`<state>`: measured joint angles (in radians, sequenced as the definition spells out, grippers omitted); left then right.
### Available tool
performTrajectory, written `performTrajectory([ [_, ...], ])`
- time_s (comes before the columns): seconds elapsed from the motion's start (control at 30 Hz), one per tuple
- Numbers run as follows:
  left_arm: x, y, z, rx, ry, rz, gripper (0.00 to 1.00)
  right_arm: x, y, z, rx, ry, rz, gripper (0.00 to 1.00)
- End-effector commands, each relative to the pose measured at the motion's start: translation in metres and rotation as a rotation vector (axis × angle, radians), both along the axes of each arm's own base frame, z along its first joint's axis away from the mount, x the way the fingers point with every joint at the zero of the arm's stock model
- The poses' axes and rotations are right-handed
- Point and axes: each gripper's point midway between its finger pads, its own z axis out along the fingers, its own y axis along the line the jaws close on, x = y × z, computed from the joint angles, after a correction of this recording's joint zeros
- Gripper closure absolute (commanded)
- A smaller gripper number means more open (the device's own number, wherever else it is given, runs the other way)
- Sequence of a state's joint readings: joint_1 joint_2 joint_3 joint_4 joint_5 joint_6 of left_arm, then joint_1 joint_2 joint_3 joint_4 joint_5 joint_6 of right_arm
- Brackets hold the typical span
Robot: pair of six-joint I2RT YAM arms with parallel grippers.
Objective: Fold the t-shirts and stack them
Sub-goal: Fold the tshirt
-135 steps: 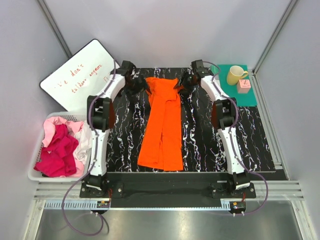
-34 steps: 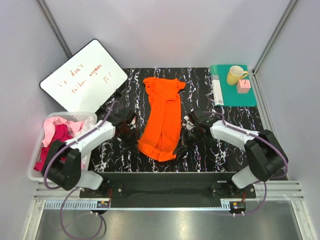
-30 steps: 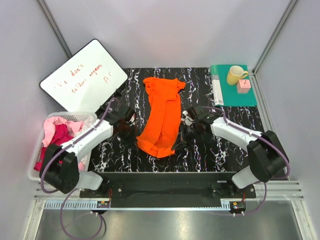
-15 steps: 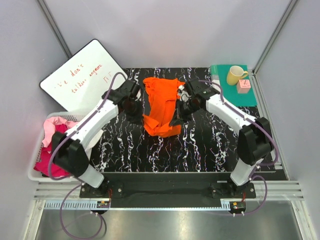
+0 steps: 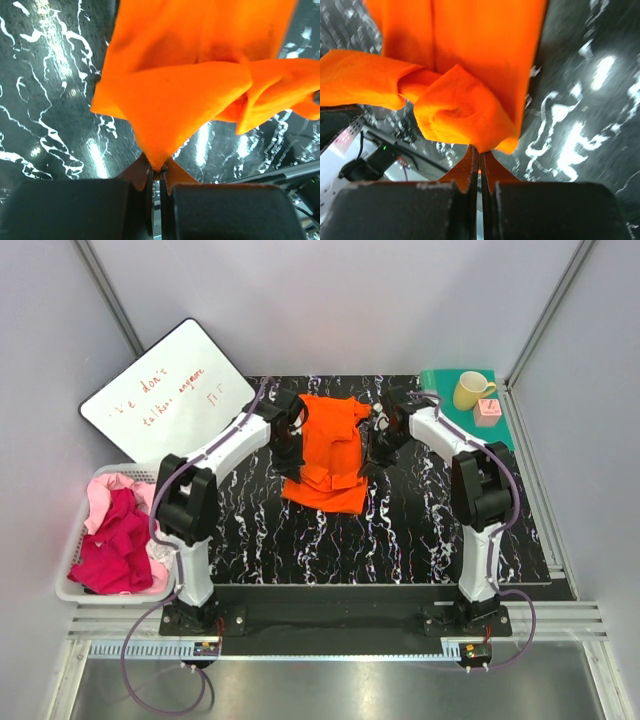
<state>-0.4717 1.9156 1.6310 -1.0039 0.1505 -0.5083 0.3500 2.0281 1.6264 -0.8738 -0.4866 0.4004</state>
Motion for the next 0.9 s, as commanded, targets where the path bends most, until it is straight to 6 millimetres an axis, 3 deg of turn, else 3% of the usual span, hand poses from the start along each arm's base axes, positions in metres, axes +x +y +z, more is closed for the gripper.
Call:
performTrajectory([
  [0.0, 0.02, 0.002, -0.007, -0.012, 0.011, 0.012, 1.0, 0.029, -0.008, -0.002, -0.027, -0.052, 0.002, 1.0],
  [0.13, 0.031, 0.006, -0.021, -0.025, 0.054, 0.046, 1.0, 0.045, -0.002, -0.026, -0.021, -0.023, 0.012, 1.0],
  [0.2, 0.037, 0.01, -0.027, -0.022, 0.069, 0.067, 1.0, 0.055, 0.002, -0.028, -0.007, -0.032, 0.018, 1.0],
  [0.23, 0.039, 0.011, -0.028, -0.029, 0.073, 0.068, 1.0, 0.057, 0.003, -0.037, -0.008, -0.015, 0.02, 1.0],
  [0.37, 0.051, 0.011, -0.028, -0.045, 0.069, 0.071, 1.0, 0.071, 0.005, -0.041, 0.01, -0.022, 0.02, 0.97],
  [0.4, 0.056, 0.011, -0.025, -0.051, 0.06, 0.073, 0.96, 0.071, 0.004, -0.048, 0.003, -0.005, 0.016, 0.95],
  [0.47, 0.058, 0.008, -0.023, -0.067, 0.059, 0.067, 0.72, 0.077, 0.003, -0.047, 0.008, -0.011, 0.009, 0.81],
  [0.5, 0.061, 0.007, -0.017, -0.076, 0.042, 0.06, 0.39, 0.079, 0.003, -0.047, 0.008, -0.016, 0.009, 0.67],
  [0.53, 0.062, 0.007, -0.014, -0.076, 0.03, 0.059, 0.29, 0.083, 0.001, -0.044, -0.002, -0.032, 0.005, 0.58],
  [0.57, 0.066, 0.008, -0.009, -0.069, 0.007, 0.063, 0.24, 0.088, 0.001, -0.04, -0.006, -0.056, 0.006, 0.51],
  [0.6, 0.068, 0.009, -0.002, -0.068, -0.016, 0.052, 0.19, 0.093, 0.0, -0.032, -0.011, -0.087, 0.004, 0.35],
  [0.63, 0.072, 0.009, 0.005, -0.071, -0.042, 0.049, 0.17, 0.099, -0.003, -0.026, -0.032, -0.122, -0.003, 0.28],
  [0.7, 0.076, 0.011, 0.021, -0.07, -0.092, 0.044, 0.15, 0.111, -0.003, -0.002, -0.031, -0.21, -0.014, 0.2],
  [0.77, 0.079, 0.014, 0.032, -0.065, -0.133, 0.046, 0.14, 0.121, -0.007, 0.016, -0.055, -0.283, -0.04, 0.06],
  [0.8, 0.079, 0.015, 0.044, -0.069, -0.165, 0.043, 0.14, 0.125, -0.009, 0.04, -0.048, -0.348, -0.05, 0.01],
  [0.87, 0.076, 0.018, 0.05, -0.071, -0.185, 0.039, 0.13, 0.127, -0.011, 0.059, -0.042, -0.398, -0.062, 0.0],
])
